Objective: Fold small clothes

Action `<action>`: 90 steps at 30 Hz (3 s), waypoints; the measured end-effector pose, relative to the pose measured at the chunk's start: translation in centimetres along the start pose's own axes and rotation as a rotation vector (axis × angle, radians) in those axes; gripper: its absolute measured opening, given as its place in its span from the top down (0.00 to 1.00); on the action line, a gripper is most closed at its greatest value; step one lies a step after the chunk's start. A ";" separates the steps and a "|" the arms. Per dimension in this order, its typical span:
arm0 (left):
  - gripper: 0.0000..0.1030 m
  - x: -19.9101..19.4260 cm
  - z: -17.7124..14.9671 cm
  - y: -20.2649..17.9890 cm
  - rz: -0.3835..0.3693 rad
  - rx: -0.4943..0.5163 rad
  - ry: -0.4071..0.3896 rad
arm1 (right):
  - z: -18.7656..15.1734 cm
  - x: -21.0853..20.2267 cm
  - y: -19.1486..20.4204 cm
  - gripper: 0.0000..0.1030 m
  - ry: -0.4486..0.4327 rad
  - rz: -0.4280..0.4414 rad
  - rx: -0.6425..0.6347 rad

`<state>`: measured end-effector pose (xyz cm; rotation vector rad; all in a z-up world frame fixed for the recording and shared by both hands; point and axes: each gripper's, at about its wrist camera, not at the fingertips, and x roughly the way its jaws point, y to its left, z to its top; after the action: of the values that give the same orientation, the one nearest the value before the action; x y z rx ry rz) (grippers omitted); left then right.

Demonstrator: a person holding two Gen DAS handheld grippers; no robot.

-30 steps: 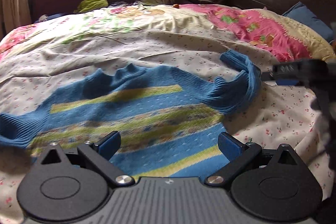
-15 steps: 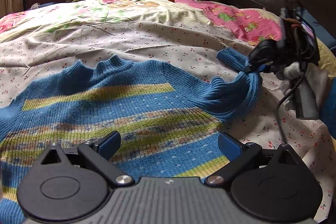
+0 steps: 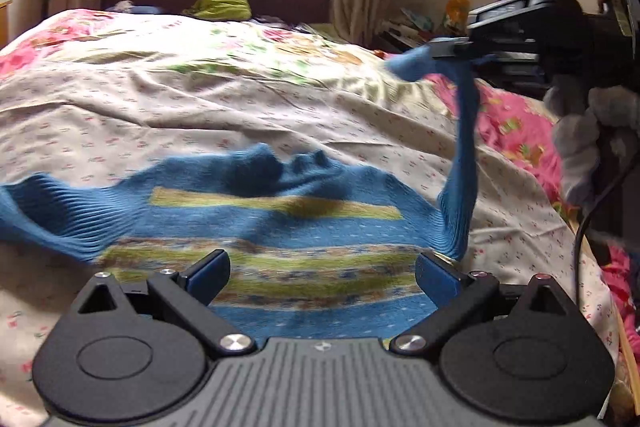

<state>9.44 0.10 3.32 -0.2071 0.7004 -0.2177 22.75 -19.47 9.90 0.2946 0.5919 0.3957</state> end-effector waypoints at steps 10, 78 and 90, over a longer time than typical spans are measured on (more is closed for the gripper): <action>0.00 -2.8 -3.1 5.8 0.139 -0.076 -0.004 | -12.2 8.5 7.1 0.87 0.362 0.092 -0.290; 0.00 -1.5 -3.2 11.9 0.314 -0.163 -0.043 | -12.7 12.2 9.9 0.94 0.482 0.170 -0.330; 0.00 -1.5 -3.1 11.8 0.294 -0.162 -0.059 | -3.7 4.6 4.6 0.94 0.056 0.023 0.020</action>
<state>7.78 11.49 -1.14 -0.2612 0.6812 0.1263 22.83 -12.81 6.53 0.3108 0.6485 0.4219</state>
